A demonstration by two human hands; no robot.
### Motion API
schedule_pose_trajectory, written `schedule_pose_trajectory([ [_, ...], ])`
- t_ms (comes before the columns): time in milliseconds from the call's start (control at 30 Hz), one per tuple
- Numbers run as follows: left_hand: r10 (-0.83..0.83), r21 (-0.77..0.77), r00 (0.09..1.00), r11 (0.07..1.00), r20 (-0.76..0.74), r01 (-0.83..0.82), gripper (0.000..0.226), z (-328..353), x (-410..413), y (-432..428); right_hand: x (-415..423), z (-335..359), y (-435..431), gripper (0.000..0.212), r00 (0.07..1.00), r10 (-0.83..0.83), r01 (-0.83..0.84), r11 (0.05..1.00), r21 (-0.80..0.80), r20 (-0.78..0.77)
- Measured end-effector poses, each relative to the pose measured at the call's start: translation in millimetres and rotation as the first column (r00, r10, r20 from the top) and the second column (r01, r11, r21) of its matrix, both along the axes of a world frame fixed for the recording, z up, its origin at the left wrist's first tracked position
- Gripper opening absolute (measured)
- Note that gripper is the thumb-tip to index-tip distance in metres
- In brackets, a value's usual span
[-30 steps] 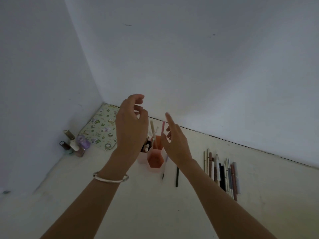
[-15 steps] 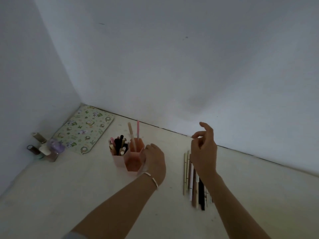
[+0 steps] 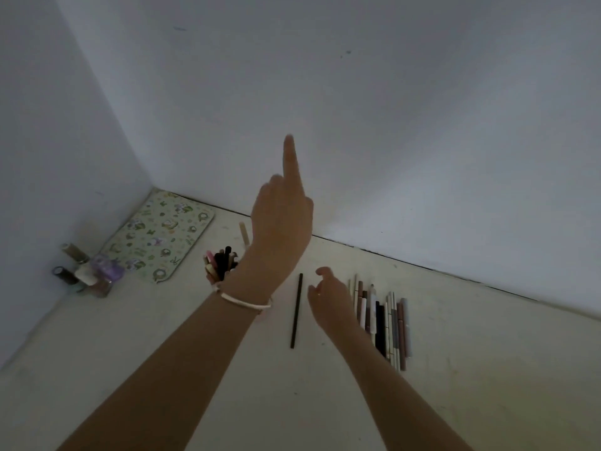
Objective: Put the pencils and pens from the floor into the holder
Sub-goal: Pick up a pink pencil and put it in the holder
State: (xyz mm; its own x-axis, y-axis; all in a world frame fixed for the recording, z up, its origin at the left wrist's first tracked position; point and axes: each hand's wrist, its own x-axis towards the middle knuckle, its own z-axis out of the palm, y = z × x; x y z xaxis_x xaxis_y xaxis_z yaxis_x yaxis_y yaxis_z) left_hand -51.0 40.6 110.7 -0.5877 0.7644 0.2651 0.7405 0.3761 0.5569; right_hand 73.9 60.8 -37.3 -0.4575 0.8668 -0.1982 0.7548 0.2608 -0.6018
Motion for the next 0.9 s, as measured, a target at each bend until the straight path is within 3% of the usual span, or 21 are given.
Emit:
schedule_pose_trajectory([
  [100,-0.027,0.173,0.991,0.985,0.128,0.005,0.074,18.4,-14.1,-17.6,-20.1,-21.5,-18.9,0.047,0.99,0.053,-0.054,0.999,0.008,0.131],
  [200,-0.068,0.25,0.989,0.968,0.128,0.035,0.07,15.6,-27.0,-32.3,-29.7,-31.3,-27.9,0.052,0.976,0.067,-0.079,0.996,0.048,0.207],
  [300,-0.076,0.308,0.983,0.951,0.168,0.021,0.06,10.4,-42.2,-45.2,-31.6,-5.6,-19.7,0.059,0.997,-0.043,0.046,0.998,0.053,-0.059],
  [400,-0.058,0.336,0.987,0.942,0.149,0.005,0.046,-2.2,-53.8,-54.1,-35.8,47.7,-3.9,0.064,0.863,-0.158,0.235,0.966,0.105,-0.481],
  [467,-0.042,0.297,0.992,0.955,0.122,0.004,0.043,-15.3,-57.3,-56.1,-39.5,80.6,3.3,0.071,0.753,-0.125,0.305,0.936,0.174,-0.646],
  [533,-0.035,0.202,0.996,0.979,0.081,0.018,0.044,-30.9,-58.2,-56.8,-43.8,99.2,4.8,0.075,0.704,-0.039,0.316,0.912,0.263,-0.709],
  [633,-0.042,0.065,0.999,0.997,-0.027,0.044,0.036,-52.4,-57.1,-58.0,-48.9,105.5,-0.1,0.073,0.698,0.032,0.29,0.901,0.323,-0.715],
  [767,-0.008,-0.127,0.981,0.992,-0.195,-0.017,0.022,-69.9,-57.1,-61.4,-52.5,94.0,-10.2,0.068,0.695,-0.029,0.301,0.919,0.254,-0.718],
  [900,0.081,-0.064,0.98,0.994,-0.183,-0.094,0.028,-70.7,-62.6,-66.5,-60.6,69.4,-22.6,0.063,0.757,0.004,0.222,0.939,0.263,-0.654],
])
